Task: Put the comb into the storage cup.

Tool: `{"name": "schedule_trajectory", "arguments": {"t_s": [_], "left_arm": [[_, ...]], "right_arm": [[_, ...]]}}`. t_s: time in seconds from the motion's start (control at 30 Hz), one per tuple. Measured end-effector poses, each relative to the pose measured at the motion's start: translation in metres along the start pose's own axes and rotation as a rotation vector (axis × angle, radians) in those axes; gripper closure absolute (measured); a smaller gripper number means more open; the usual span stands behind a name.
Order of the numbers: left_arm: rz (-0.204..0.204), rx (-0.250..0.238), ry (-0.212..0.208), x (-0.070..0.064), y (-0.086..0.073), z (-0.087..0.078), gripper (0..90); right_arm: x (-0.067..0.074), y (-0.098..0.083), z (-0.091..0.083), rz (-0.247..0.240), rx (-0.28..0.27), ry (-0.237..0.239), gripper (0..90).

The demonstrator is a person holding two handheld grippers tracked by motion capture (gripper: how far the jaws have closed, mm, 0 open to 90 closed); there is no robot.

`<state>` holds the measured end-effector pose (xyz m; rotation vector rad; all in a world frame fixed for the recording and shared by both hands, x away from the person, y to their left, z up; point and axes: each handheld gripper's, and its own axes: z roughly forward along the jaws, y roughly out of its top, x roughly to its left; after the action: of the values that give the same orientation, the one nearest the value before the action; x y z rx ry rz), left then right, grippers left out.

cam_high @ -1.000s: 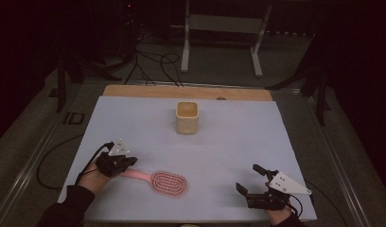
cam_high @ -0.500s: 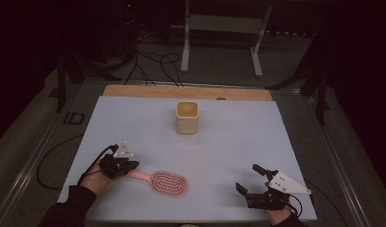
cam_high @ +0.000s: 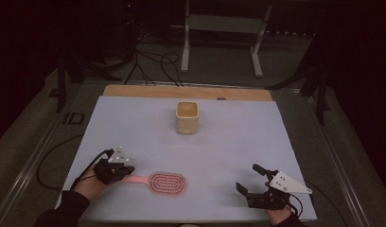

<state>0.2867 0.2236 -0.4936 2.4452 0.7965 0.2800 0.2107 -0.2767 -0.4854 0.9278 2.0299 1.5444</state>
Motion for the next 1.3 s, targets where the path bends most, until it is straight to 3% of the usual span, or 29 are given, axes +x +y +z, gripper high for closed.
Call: {"name": "schedule_trajectory", "arguments": {"t_s": [0.53, 0.83, 1.3], "left_arm": [[-0.004, 0.038, -0.026, -0.022, -0.013, -0.011, 90.0], [0.035, 0.064, -0.049, -0.036, -0.014, -0.013, 90.0], [0.052, 0.093, -0.093, -0.046, -0.012, -0.015, 90.0]], "right_arm": [[0.000, 0.000, 0.001, 0.003, 0.003, 0.000, 8.3], [0.000, 0.000, 0.000, 0.003, 0.003, -0.001, 8.3], [0.000, 0.000, 0.001, 0.009, 0.007, 0.003, 8.3]]}}
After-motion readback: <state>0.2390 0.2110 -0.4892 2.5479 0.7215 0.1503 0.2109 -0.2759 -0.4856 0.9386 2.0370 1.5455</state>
